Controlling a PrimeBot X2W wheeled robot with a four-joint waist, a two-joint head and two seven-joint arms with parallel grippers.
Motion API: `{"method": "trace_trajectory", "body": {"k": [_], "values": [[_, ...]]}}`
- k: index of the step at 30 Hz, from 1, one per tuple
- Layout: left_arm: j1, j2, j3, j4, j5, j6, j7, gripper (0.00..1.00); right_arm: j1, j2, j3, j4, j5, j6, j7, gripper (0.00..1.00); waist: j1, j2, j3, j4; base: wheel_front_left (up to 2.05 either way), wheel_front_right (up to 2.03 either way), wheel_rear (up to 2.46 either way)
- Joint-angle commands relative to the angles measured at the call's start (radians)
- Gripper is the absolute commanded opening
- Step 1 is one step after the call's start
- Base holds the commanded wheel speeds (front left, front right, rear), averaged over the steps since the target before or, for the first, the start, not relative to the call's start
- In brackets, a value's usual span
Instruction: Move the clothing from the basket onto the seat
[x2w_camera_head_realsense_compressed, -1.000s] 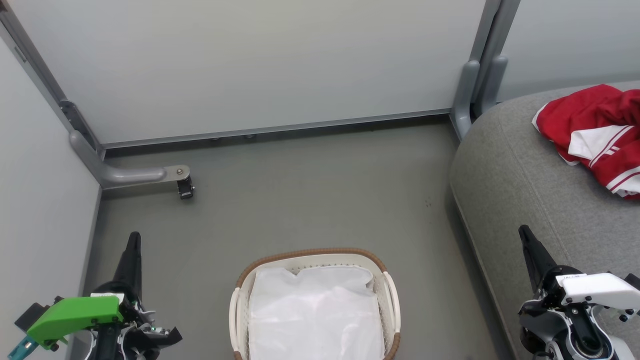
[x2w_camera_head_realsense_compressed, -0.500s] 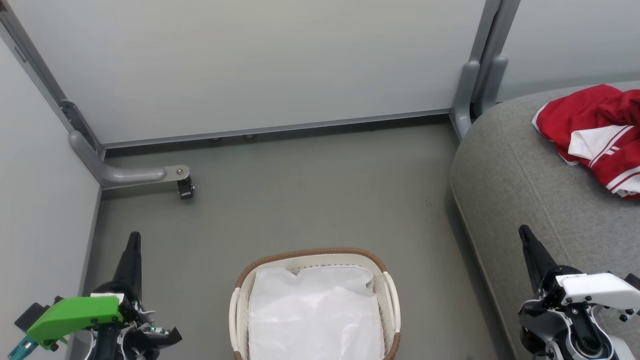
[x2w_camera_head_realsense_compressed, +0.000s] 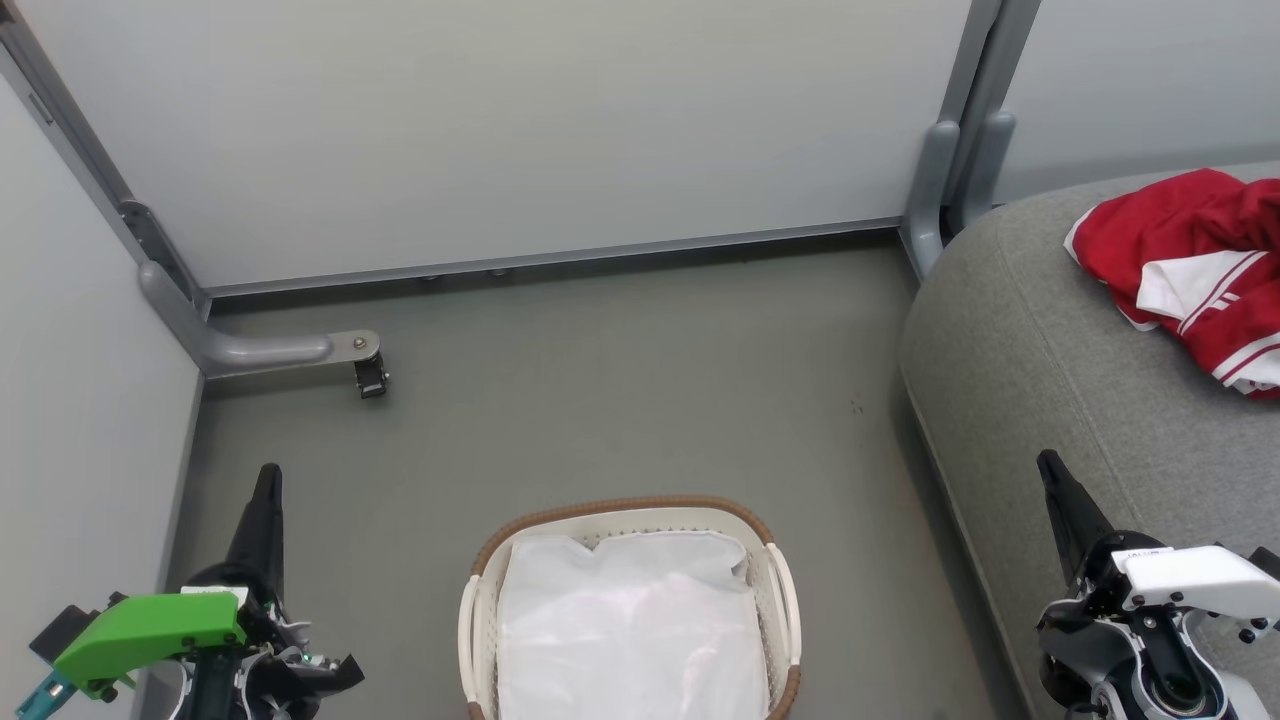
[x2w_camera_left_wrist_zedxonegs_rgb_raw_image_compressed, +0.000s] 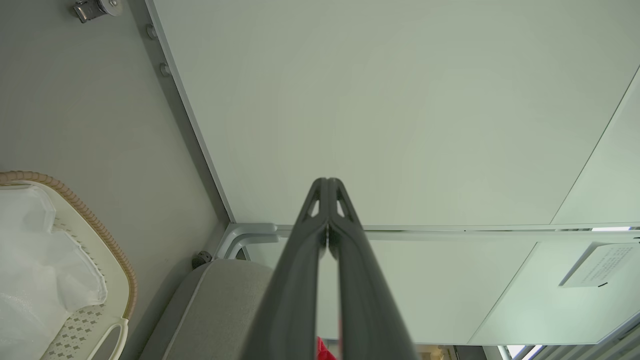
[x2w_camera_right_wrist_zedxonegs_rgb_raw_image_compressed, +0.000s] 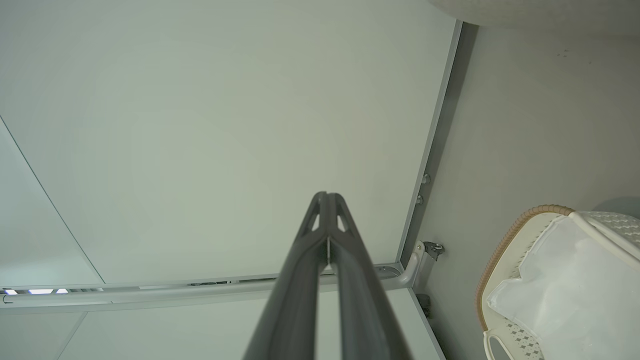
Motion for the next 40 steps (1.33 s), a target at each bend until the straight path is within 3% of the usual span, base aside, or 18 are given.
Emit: {"method": "trace_trajectory", "body": {"k": [1, 40], "values": [[-0.011, 0.002, 0.005, -0.001, 0.003, -0.005, -0.001, 0.00, -0.006, -0.006, -0.002, -0.004, 0.004, 0.000, 0.003, 0.00, 0.0000, 0.0000, 0.000, 0.000, 0.00, 0.00, 0.00], [-0.011, 0.000, 0.007, -0.001, 0.006, -0.005, 0.003, 0.00, -0.006, -0.006, -0.002, -0.004, 0.004, 0.000, 0.003, 0.00, 0.0000, 0.0000, 0.000, 0.000, 0.00, 0.00, 0.00]]}}
